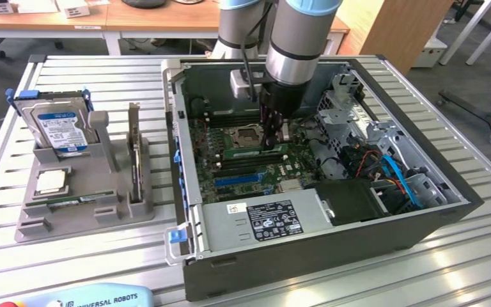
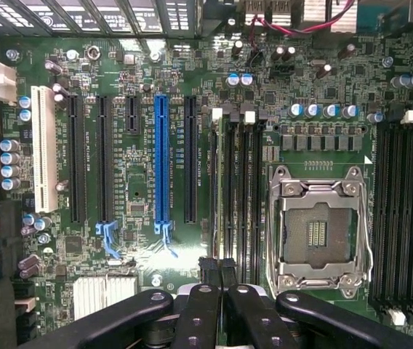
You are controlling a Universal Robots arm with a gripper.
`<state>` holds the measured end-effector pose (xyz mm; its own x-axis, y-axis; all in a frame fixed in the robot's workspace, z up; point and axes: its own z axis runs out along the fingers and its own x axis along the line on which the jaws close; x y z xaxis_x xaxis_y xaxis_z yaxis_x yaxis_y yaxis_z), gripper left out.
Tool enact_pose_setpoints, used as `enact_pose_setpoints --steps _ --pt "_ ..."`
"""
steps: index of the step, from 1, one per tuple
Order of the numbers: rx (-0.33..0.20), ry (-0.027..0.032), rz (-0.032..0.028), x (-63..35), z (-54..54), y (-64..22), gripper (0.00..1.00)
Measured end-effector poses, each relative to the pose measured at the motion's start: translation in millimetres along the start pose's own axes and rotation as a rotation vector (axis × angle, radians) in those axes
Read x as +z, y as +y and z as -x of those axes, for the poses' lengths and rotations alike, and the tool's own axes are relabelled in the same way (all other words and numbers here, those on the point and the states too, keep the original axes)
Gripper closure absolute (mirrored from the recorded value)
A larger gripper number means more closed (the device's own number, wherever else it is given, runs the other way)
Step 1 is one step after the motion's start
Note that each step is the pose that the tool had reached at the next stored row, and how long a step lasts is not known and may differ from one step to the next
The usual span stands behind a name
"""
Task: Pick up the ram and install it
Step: 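Insert the ram into the slot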
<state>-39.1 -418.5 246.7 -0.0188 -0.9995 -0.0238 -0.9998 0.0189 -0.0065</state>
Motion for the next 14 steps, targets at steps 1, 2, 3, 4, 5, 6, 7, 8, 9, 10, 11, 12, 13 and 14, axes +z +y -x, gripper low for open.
enact_pose_setpoints --steps 1,2,3,4,5,6,7,8,9,10,11,12,13,14 --pt "0.000 0.0000 0.0000 0.3 0.0 0.0 0.88" --pt "0.000 0.0001 0.0001 0.6 0.0 0.0 0.88" --pt "0.000 0.0002 0.0001 0.6 0.0 0.0 0.88" --pt "0.000 0.0002 0.0001 0.6 0.0 0.0 0.88" --pt "0.000 0.0001 0.0001 0.7 0.0 0.0 0.88" --pt "0.000 0.0000 0.0000 0.8 0.0 0.0 0.88" --pt "0.000 -0.0001 0.0000 0.8 0.0 0.0 0.88" --pt "0.000 -0.0001 0.0000 1.0 0.0 0.0 0.88" --pt "0.000 -0.0004 -0.0002 1.4 0.2 0.0 0.88" --pt "0.000 -0.0002 -0.0001 1.6 0.3 0.0 0.88" --pt "0.000 0.0000 0.0000 1.8 0.3 0.0 0.88" --pt "0.000 0.0001 0.0000 1.8 0.3 0.0 0.88" --pt "0.000 0.0001 0.0000 1.8 0.3 0.0 0.88" --pt "0.000 0.0001 0.0000 1.8 0.3 0.0 0.88"
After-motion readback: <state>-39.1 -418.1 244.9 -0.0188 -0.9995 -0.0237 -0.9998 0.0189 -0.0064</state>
